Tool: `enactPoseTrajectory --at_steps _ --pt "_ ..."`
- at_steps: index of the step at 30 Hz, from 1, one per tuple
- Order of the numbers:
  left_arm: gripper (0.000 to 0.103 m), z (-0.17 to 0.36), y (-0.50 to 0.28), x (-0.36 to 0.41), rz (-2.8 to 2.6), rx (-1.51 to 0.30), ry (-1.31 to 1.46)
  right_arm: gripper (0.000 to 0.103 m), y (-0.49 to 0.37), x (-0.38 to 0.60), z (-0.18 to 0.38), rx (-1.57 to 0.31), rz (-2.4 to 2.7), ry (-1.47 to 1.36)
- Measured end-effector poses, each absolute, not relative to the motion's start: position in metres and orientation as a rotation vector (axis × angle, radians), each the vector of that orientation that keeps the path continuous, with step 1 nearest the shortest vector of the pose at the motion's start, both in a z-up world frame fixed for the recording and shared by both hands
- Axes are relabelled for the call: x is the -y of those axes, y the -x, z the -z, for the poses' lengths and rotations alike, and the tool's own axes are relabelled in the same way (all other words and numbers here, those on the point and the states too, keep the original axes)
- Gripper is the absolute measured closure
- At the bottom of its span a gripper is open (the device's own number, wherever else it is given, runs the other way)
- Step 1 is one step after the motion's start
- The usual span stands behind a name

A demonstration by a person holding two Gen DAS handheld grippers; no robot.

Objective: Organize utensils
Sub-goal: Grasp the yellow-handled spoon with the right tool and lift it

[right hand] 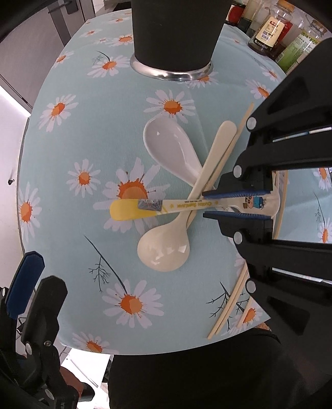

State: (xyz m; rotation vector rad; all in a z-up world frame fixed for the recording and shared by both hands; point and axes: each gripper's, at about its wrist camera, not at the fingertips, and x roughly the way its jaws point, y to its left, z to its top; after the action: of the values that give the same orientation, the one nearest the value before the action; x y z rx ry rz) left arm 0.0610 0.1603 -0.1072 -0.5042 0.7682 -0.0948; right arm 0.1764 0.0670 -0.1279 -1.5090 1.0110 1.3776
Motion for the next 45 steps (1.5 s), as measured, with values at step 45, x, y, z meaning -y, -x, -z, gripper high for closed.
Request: enactPoseTrajectory --at_steps 45 --pt "0.076 0.126 -0.189 -0.084 0.373 -1.193 0.055 0.095 -0.262 0.044 0.012 -0.997 -1.203 0.552"
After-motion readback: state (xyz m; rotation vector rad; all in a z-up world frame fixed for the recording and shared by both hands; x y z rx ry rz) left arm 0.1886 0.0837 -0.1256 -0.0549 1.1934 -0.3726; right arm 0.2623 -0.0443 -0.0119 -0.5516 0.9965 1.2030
